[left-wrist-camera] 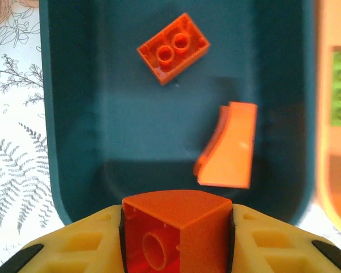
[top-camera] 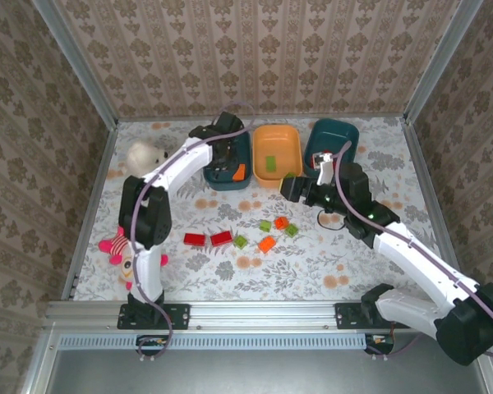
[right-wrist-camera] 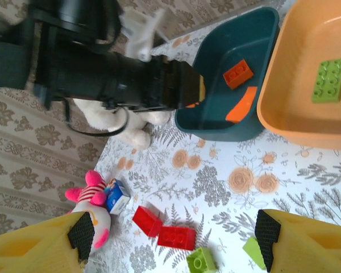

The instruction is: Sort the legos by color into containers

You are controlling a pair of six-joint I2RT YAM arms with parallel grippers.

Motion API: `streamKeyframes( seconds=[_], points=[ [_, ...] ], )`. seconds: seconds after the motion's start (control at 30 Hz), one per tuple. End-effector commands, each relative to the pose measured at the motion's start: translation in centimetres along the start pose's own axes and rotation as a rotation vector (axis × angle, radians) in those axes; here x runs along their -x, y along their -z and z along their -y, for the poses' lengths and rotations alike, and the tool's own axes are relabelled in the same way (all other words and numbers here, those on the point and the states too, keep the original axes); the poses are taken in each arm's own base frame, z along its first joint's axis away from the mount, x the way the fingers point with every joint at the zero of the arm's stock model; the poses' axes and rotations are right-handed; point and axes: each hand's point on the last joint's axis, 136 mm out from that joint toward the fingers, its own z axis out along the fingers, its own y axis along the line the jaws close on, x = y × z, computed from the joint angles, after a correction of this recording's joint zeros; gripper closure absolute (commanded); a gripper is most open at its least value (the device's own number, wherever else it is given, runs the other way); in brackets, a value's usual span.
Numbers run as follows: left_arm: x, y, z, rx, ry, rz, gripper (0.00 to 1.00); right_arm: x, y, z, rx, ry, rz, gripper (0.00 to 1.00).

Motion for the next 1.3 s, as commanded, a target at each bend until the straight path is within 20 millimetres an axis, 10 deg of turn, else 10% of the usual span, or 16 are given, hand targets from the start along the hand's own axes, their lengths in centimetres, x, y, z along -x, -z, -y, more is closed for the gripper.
streamKeyframes(
  seconds=[0.0,0.37,0.63,1.03,1.27],
  points=[
    [-0.9,-1.4,-0.7,0.031,-0.060,-0.097,0.61,2.4,-0.1,-1.0,0.005,0.027,0.054,0.22],
    [-2.2,-5.8,-1.4,0.066,-0.053,-0.206,0.60,1.5,-2.7,0.2,-0.020,-0.036,-0.024,0.22],
    [-2.4,-5.6,-0.9,0.045,-0.016,-0.224,0.39,1.5,-2.8,0.1,-0.027,-0.028,-0.039,0.22],
    [1.9,6.3,0.1,-0.079,0.023,0.068,0.20,0.2,-0.4,1.5,-0.172,0.118,-0.119,0.25],
    [-5.3,12.5,2.2,-0.410,0.024,0.160,0.09,-4.9,1.2,5.1,-0.379,0.181,-0.327,0.30]
  ],
)
